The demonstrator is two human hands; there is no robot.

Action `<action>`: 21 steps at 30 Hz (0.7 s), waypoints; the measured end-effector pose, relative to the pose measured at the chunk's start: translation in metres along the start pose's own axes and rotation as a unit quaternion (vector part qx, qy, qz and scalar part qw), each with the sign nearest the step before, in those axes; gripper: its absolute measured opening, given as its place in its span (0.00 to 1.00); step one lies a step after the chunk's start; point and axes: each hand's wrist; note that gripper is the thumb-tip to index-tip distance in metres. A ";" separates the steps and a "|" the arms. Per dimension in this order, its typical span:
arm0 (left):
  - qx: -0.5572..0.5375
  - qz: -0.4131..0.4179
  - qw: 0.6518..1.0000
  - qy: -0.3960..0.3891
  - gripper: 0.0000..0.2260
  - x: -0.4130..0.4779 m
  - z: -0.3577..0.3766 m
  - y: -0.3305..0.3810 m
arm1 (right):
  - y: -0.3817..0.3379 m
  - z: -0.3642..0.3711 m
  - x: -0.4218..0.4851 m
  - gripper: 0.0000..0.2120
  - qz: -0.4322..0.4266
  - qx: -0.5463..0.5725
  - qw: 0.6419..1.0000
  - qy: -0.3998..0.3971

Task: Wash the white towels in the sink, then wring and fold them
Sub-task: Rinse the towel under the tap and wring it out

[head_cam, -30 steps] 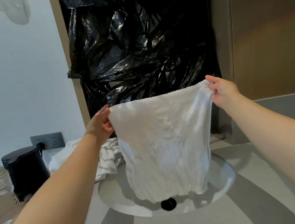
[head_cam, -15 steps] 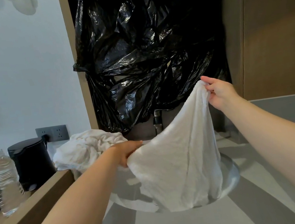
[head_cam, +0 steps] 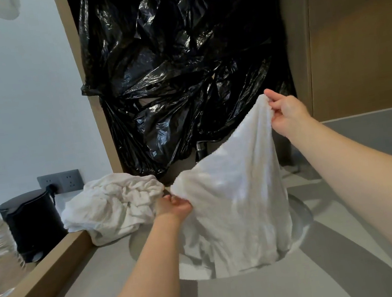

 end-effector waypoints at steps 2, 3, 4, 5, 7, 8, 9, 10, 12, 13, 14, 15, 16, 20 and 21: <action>0.086 -0.003 0.996 -0.005 0.13 -0.004 -0.001 -0.013 | -0.003 -0.004 0.001 0.19 -0.001 0.009 1.000 0.013; 0.150 -0.017 0.989 -0.005 0.11 -0.006 0.002 -0.019 | -0.005 -0.007 0.002 0.18 0.002 0.005 1.000 0.019; 0.198 -0.037 0.979 -0.004 0.10 -0.007 0.005 -0.021 | -0.006 -0.011 0.004 0.18 0.004 0.001 1.000 0.025; 0.200 -0.059 0.978 -0.029 0.11 -0.007 0.008 -0.021 | -0.008 -0.017 0.007 0.18 0.003 0.002 0.999 0.033; 0.167 -0.059 0.980 -0.086 0.13 -0.011 0.017 -0.016 | -0.013 -0.030 0.011 0.18 0.000 0.006 0.999 0.053; 0.158 -0.046 0.981 -0.099 0.14 -0.009 0.019 -0.009 | -0.016 -0.037 0.013 0.18 -0.003 0.005 0.998 0.064; 0.156 -0.034 0.982 -0.099 0.15 -0.011 0.023 -0.004 | -0.019 -0.043 0.015 0.18 -0.006 0.001 0.997 0.073; 0.161 -0.022 0.982 -0.092 0.17 -0.011 0.023 0.004 | -0.022 -0.048 0.016 0.19 -0.007 -0.008 0.996 0.087; 0.157 -0.014 0.980 -0.121 0.21 -0.011 0.023 0.022 | -0.025 -0.057 0.019 0.20 -0.011 -0.031 0.993 0.113; 0.171 -0.020 0.975 -0.141 0.23 -0.013 0.024 0.031 | -0.026 -0.061 0.021 0.20 -0.014 -0.038 0.991 0.125; 0.218 -0.029 0.964 -0.149 0.24 -0.015 0.026 0.041 | -0.026 -0.065 0.024 0.20 -0.015 -0.044 0.990 0.135; 0.296 -0.042 0.943 -0.149 0.24 -0.016 0.031 0.051 | -0.025 -0.068 0.027 0.20 -0.014 -0.046 0.988 0.144; 0.393 -0.052 0.908 -0.136 0.23 -0.018 0.036 0.059 | -0.025 -0.069 0.027 0.20 -0.012 -0.052 0.987 0.152; 0.551 -0.015 0.835 -0.014 0.17 -0.014 0.048 0.087 | -0.023 -0.057 0.016 0.22 -0.012 -0.075 0.982 0.175; 0.525 0.009 0.851 0.003 0.13 -0.011 0.048 0.092 | -0.022 -0.053 0.013 0.21 -0.017 -0.089 0.981 0.172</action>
Point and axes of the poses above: each hand's wrist, its own x-axis towards the middle knuckle, its own z-axis out of the palm, y = z × x, and after that the axes turned 14 degrees about -y, right-handed
